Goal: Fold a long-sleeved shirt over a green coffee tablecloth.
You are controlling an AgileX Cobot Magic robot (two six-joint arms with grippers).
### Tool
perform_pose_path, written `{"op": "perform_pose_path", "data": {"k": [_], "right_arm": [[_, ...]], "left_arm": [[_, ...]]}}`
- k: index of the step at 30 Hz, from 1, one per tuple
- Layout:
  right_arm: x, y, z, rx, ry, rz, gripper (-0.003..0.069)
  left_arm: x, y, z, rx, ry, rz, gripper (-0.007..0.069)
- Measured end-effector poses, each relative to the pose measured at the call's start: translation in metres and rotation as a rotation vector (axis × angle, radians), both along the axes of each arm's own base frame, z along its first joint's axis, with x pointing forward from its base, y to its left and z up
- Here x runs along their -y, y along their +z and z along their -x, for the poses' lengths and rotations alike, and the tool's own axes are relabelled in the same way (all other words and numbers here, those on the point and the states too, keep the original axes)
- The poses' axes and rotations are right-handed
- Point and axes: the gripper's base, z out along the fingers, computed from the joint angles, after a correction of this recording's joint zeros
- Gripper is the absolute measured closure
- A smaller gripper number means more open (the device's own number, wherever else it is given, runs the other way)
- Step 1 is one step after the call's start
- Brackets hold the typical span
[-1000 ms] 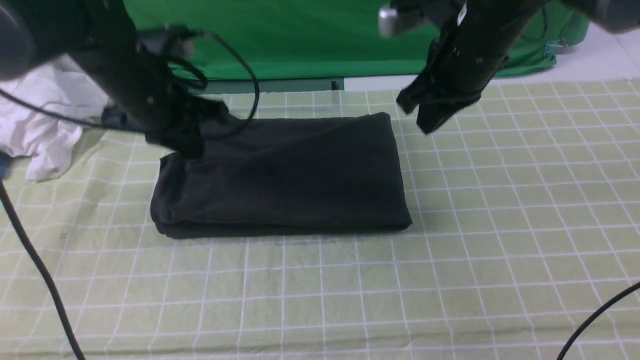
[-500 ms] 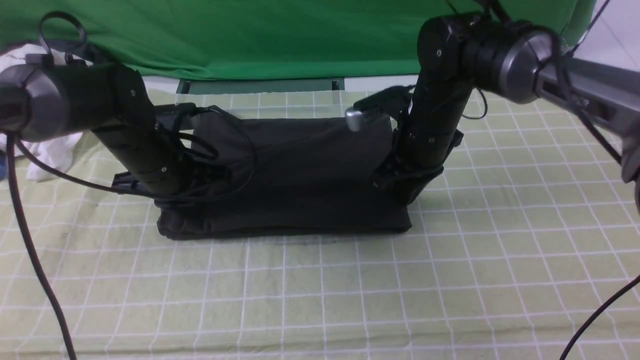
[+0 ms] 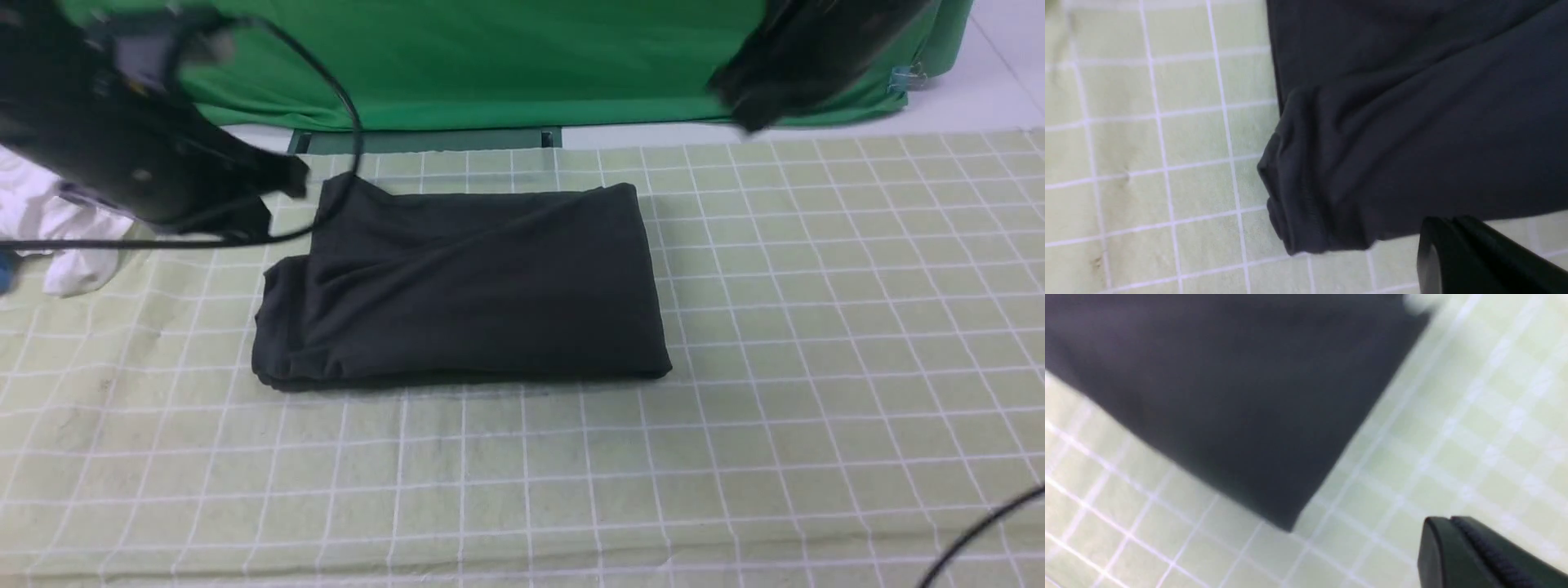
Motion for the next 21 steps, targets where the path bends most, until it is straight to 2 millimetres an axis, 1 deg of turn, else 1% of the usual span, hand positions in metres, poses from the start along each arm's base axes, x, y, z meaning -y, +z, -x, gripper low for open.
{"op": "perform_pose_path", "data": {"k": [2, 3, 5, 6, 7, 8, 9, 10, 11, 12, 13, 14, 15, 16, 17, 18, 19, 20, 21], "right_arm": [[0.016, 0.041, 0.028, 0.108, -0.014, -0.043, 0.0640], [0.027, 0.068, 0.052, 0.198, -0.020, -0.078, 0.0640], [0.041, 0.096, 0.086, 0.312, -0.024, -0.124, 0.0640], [0.047, 0.106, 0.100, 0.363, -0.026, -0.146, 0.0640], [0.047, 0.104, 0.100, 0.356, -0.026, -0.143, 0.0640], [0.056, 0.116, 0.124, 0.430, -0.030, -0.175, 0.0640], [0.059, 0.118, 0.130, 0.457, -0.032, -0.187, 0.0640], [0.071, 0.122, 0.160, 0.556, -0.039, -0.229, 0.0640], [0.076, 0.120, 0.172, 0.594, -0.042, -0.245, 0.0640], [0.083, 0.115, 0.188, 0.650, -0.048, -0.270, 0.0640], [0.087, 0.110, 0.197, 0.687, -0.053, -0.287, 0.0640], [0.089, 0.101, 0.203, 0.699, -0.057, -0.292, 0.0640], [0.094, 0.092, 0.214, 0.742, -0.063, -0.312, 0.0640], [0.101, 0.082, 0.230, 0.817, -0.072, -0.344, 0.0640], [0.103, 0.078, 0.234, 0.831, -0.074, -0.351, 0.0640], [0.107, 0.058, 0.243, 0.864, -0.081, -0.365, 0.0640], [0.111, 0.046, 0.252, 0.905, -0.087, -0.382, 0.0640], [0.116, 0.039, 0.261, 0.959, -0.092, -0.406, 0.0640], [0.117, 0.034, 0.264, 0.976, -0.095, -0.414, 0.0640]], "left_arm": [[-0.001, 0.027, 0.030, 0.098, 0.001, 0.024, 0.0613], [-0.002, 0.041, 0.052, 0.164, 0.003, 0.040, 0.0613], [-0.005, 0.055, 0.086, 0.251, 0.003, 0.059, 0.0613], [-0.005, 0.058, 0.095, 0.272, 0.003, 0.061, 0.0613], [-0.006, 0.060, 0.098, 0.284, 0.003, 0.062, 0.0613], [-0.007, 0.062, 0.117, 0.318, 0.003, 0.066, 0.0613], [-0.008, 0.062, 0.126, 0.335, 0.002, 0.067, 0.0613], [-0.010, 0.061, 0.155, 0.390, 0.001, 0.073, 0.0613], [-0.011, 0.060, 0.164, 0.406, 0.001, 0.074, 0.0613], [-0.012, 0.057, 0.180, 0.437, 0.000, 0.077, 0.0613], [-0.013, 0.054, 0.190, 0.459, 0.000, 0.081, 0.0613], [-0.014, 0.051, 0.200, 0.481, 0.000, 0.084, 0.0613], [-0.014, 0.048, 0.209, 0.504, 0.001, 0.087, 0.0613], [-0.016, 0.040, 0.224, 0.551, 0.004, 0.092, 0.0613], [-0.016, 0.038, 0.227, 0.563, 0.005, 0.093, 0.0613], [-0.017, 0.031, 0.237, 0.591, 0.007, 0.096, 0.0613], [-0.018, 0.025, 0.243, 0.612, 0.008, 0.098, 0.0613], [-0.018, 0.020, 0.248, 0.623, 0.008, 0.100, 0.0613], [-0.018, 0.016, 0.253, 0.632, 0.008, 0.104, 0.0613]]}}
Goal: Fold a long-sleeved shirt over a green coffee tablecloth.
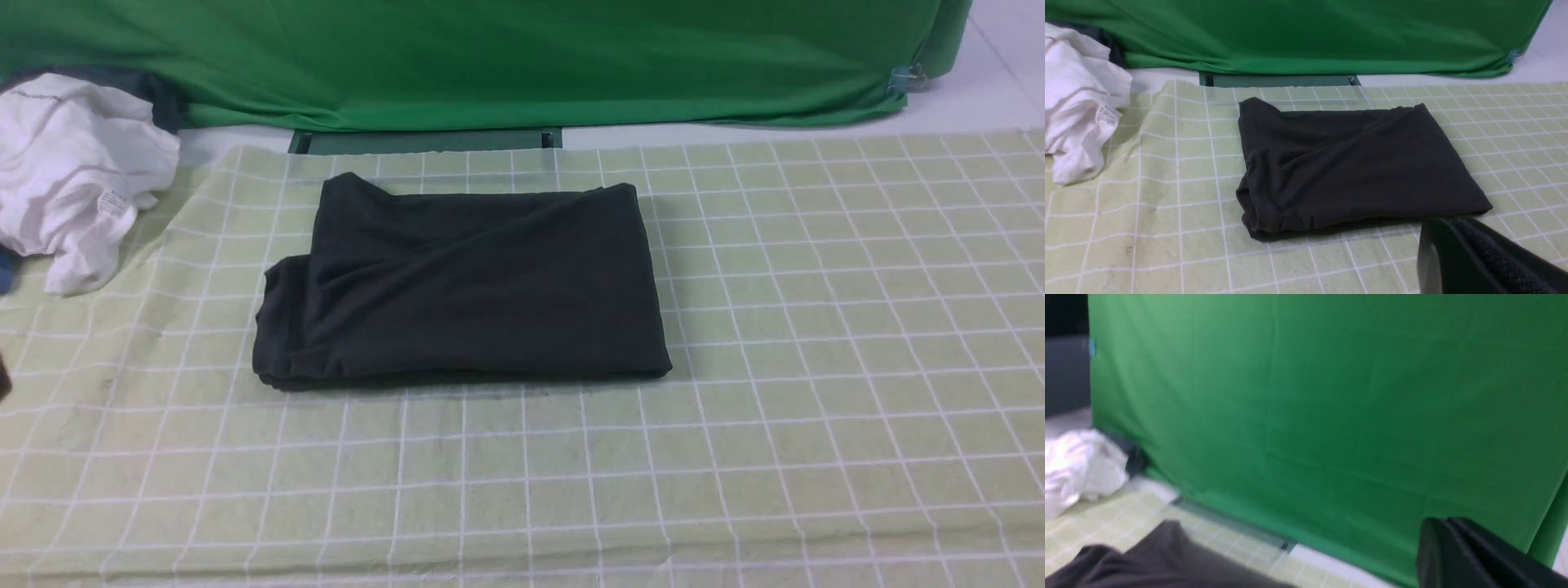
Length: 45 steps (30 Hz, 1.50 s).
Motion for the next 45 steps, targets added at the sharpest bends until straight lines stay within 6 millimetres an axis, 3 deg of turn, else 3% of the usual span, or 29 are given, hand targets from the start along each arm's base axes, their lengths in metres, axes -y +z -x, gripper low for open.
{"op": "perform_pose_path", "data": {"k": [1, 4, 8, 12, 22, 35, 40, 43, 45], "right_arm": [[0.004, -0.018, 0.007, 0.039, -0.006, -0.018, 0.0640], [0.015, -0.048, 0.031, 0.209, -0.024, -0.093, 0.0640], [0.021, -0.069, 0.044, 0.318, -0.034, -0.141, 0.0640], [0.025, -0.072, 0.054, 0.384, -0.038, -0.169, 0.0619], [0.026, -0.073, 0.055, 0.394, -0.038, -0.177, 0.0500], [0.026, -0.073, 0.055, 0.394, -0.038, -0.178, 0.0454], [0.026, -0.073, 0.055, 0.394, -0.038, -0.178, 0.0443], [0.026, -0.073, 0.055, 0.394, -0.038, -0.179, 0.0438], [0.026, -0.073, 0.055, 0.394, -0.038, -0.179, 0.0434]], "left_arm": [[0.000, -0.006, 0.005, 0.011, -0.002, 0.005, 0.0613], [0.000, -0.020, 0.015, 0.029, -0.007, 0.016, 0.0613], [0.001, -0.030, 0.016, 0.018, -0.014, 0.030, 0.0613], [0.001, -0.030, 0.015, 0.029, -0.014, 0.042, 0.0612], [0.001, -0.027, 0.014, 0.065, -0.007, 0.051, 0.0612], [0.000, -0.027, 0.014, 0.065, -0.006, 0.046, 0.0612], [-0.004, -0.027, 0.009, 0.189, 0.047, 0.000, 0.0612], [-0.009, -0.035, 0.005, 0.304, 0.142, -0.015, 0.0612], [-0.014, -0.053, 0.001, 0.327, 0.213, -0.043, 0.0612]]}}
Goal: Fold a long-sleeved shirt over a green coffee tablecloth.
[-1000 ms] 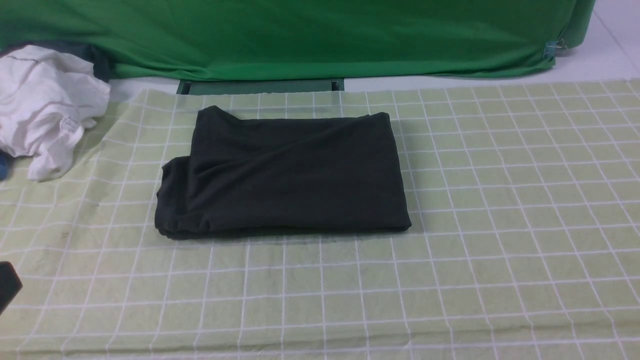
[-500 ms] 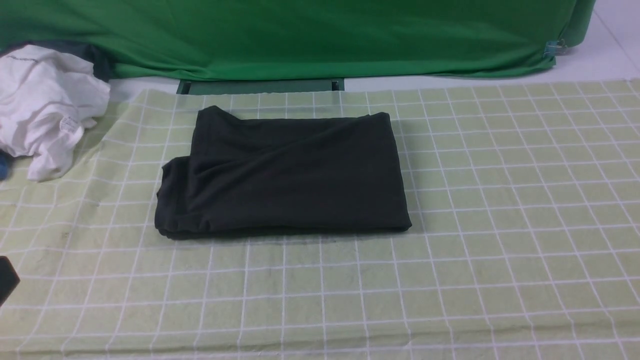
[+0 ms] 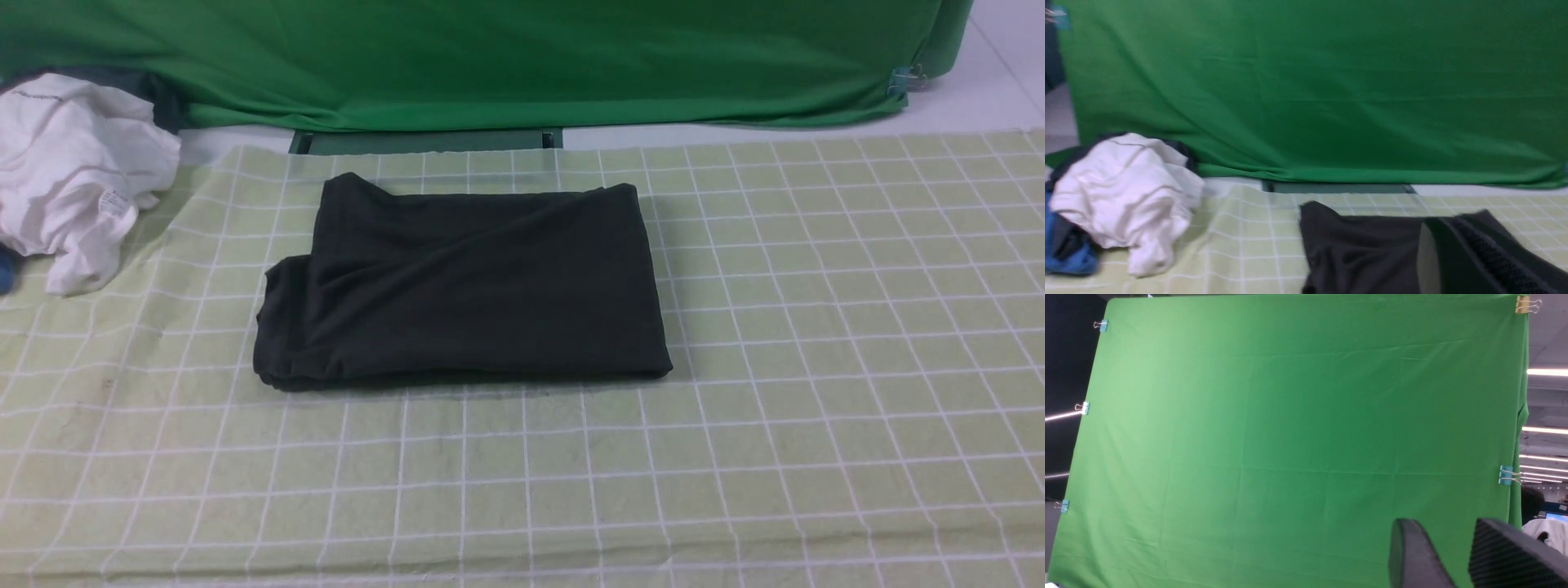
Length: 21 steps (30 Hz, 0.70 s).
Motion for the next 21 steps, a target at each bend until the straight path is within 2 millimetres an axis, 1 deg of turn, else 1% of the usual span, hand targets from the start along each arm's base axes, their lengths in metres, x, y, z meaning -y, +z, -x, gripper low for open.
{"op": "perform_pose_path", "data": {"k": [1, 2, 4, 5, 7, 9, 10, 11, 12, 21], "right_arm": [[0.000, 0.000, 0.000, 0.000, 0.000, 0.000, 0.0433], [0.000, 0.000, 0.000, 0.000, 0.000, -0.001, 0.0431], [0.000, 0.000, 0.000, 0.000, 0.000, -0.001, 0.0429], [0.000, 0.000, 0.000, 0.000, 0.000, -0.001, 0.0428], [0.000, 0.000, 0.000, 0.000, 0.000, -0.001, 0.0424], [0.000, 0.000, 0.000, 0.000, 0.000, -0.001, 0.0421], [0.000, 0.000, 0.000, 0.000, 0.000, -0.001, 0.0421], [0.000, 0.000, 0.000, 0.000, 0.000, -0.001, 0.0421], [0.000, 0.000, 0.000, 0.000, 0.000, -0.001, 0.0421], [0.000, 0.000, 0.000, 0.000, 0.000, -0.001, 0.0418]], "left_arm": [[0.000, -0.005, -0.001, -0.006, 0.006, -0.002, 0.0612], [-0.003, -0.020, -0.004, -0.020, 0.046, -0.019, 0.0612], [-0.006, -0.044, -0.008, -0.050, 0.083, -0.039, 0.0612], [-0.006, -0.050, -0.009, -0.053, 0.092, -0.046, 0.0612], [-0.008, -0.073, -0.013, -0.081, 0.106, -0.067, 0.0612], [-0.009, -0.088, -0.015, -0.103, 0.111, -0.078, 0.0612], [-0.009, -0.090, -0.015, -0.106, 0.111, -0.078, 0.0612], [-0.009, -0.096, -0.016, -0.125, 0.111, -0.080, 0.0612], [-0.009, -0.098, -0.016, -0.131, 0.110, -0.080, 0.0612], [-0.005, -0.101, -0.015, -0.157, 0.027, -0.140, 0.0612]]}}
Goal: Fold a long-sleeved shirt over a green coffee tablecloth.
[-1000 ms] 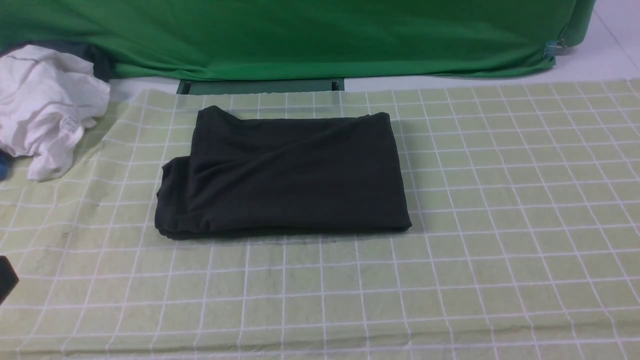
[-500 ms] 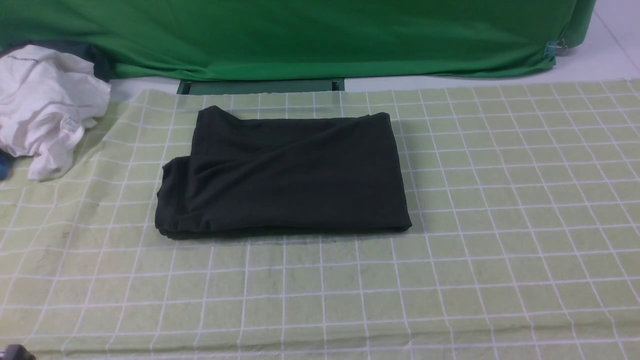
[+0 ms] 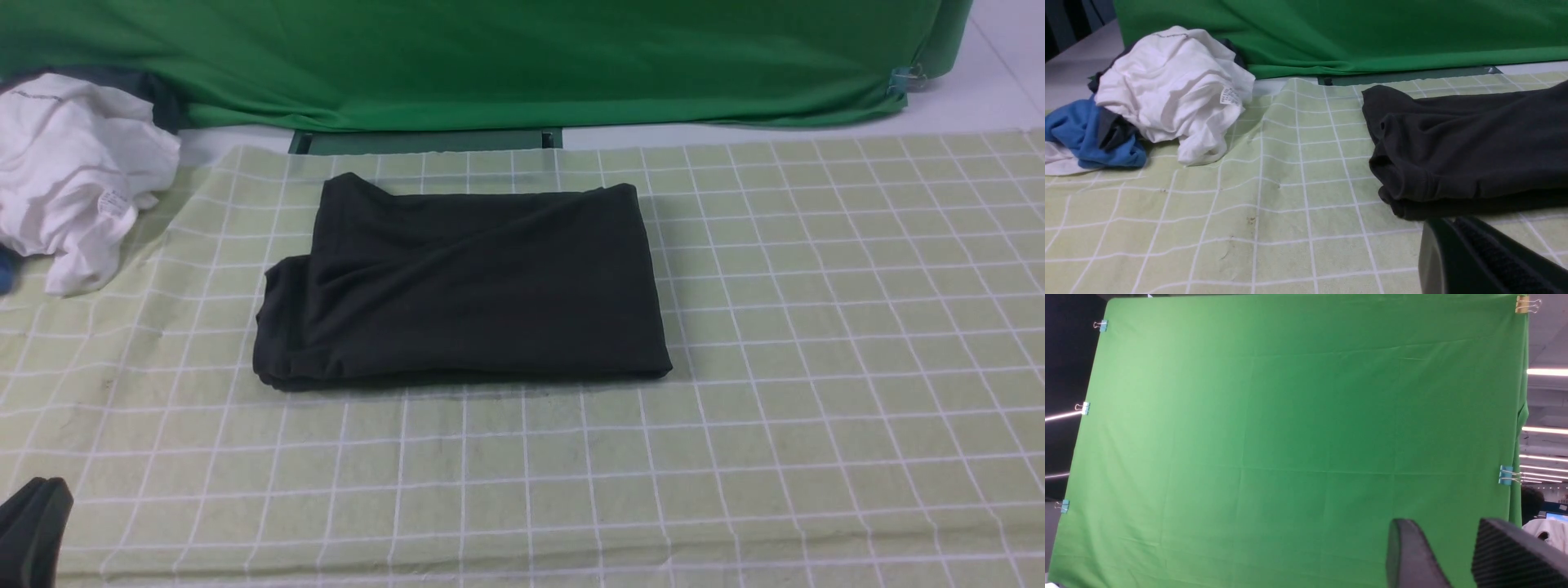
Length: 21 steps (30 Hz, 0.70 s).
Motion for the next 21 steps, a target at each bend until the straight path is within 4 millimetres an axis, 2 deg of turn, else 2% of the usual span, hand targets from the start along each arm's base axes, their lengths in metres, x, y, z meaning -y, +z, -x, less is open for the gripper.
{"op": "perform_pose_path", "data": {"k": [21], "right_arm": [[0.0000, 0.0000, 0.0000, -0.001, 0.001, -0.002, 0.0418]], "left_arm": [[0.0007, 0.0000, 0.0000, 0.000, -0.009, 0.004, 0.0612]]}}
